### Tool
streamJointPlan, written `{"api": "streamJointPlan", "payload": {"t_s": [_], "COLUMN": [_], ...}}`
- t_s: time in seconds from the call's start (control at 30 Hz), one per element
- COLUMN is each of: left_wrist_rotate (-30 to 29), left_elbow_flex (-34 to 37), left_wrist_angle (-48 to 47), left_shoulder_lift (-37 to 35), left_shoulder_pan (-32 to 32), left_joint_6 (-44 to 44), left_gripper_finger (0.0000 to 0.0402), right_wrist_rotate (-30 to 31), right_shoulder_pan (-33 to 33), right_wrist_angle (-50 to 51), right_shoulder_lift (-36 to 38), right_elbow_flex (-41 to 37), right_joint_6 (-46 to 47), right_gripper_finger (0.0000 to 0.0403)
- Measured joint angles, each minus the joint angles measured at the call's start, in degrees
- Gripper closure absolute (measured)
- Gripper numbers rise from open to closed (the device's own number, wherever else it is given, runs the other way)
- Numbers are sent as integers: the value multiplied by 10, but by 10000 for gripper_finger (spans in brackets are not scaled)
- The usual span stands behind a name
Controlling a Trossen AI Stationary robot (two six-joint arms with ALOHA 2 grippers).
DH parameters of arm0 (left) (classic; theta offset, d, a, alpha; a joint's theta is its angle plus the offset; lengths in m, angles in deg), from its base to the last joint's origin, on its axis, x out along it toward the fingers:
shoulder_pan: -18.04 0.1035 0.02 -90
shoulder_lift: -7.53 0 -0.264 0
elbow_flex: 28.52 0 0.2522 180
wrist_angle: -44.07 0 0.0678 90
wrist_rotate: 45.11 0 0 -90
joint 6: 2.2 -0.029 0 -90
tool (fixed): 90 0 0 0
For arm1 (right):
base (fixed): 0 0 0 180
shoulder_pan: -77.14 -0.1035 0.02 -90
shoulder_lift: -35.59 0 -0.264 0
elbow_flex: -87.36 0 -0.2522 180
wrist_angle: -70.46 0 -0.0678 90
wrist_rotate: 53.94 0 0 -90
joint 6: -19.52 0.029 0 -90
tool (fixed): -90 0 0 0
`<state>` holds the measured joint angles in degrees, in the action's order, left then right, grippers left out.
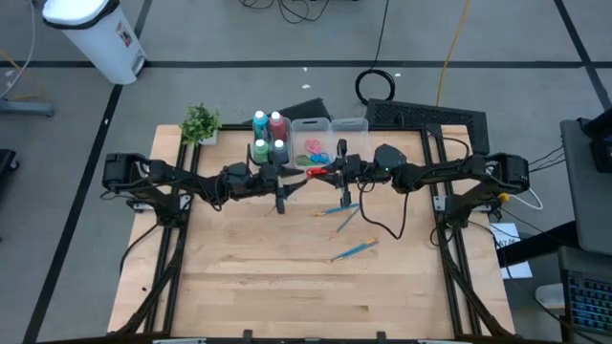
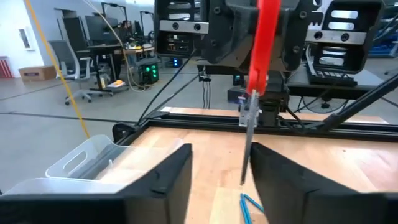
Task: Pick & Place Paint Supplies
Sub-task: Put the red scissors into the left transparent bin
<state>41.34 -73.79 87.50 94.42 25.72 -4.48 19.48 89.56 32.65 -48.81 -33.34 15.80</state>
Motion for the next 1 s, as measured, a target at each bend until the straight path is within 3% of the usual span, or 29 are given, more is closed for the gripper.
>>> {"api": "streamJointPlan", "payload": {"t_s": [0.27, 0.57, 0.8, 1.0], "left_wrist_rotate": [11, 35, -39, -56], "left_elbow_flex": [0, 0, -27, -46], "left_wrist_angle": [0, -28, -261, -391], "left_shoulder_lift": [0, -29, -121, -203], "left_shoulder_pan": [0, -1, -1, -1], "left_joint_6": [0, 13, 26, 28], "left_gripper_finger": [155, 127, 136, 138], "right_wrist_rotate": [0, 18, 54, 107], "right_shoulder_pan": [4, 11, 18, 19], "right_wrist_angle": [11, 79, 111, 128], "right_shoulder_lift": [6, 45, 53, 53], "right_elbow_flex": [0, 0, 0, 0], "right_joint_6": [0, 0, 0, 0], "right_gripper_finger": [390, 390, 390, 390]}}
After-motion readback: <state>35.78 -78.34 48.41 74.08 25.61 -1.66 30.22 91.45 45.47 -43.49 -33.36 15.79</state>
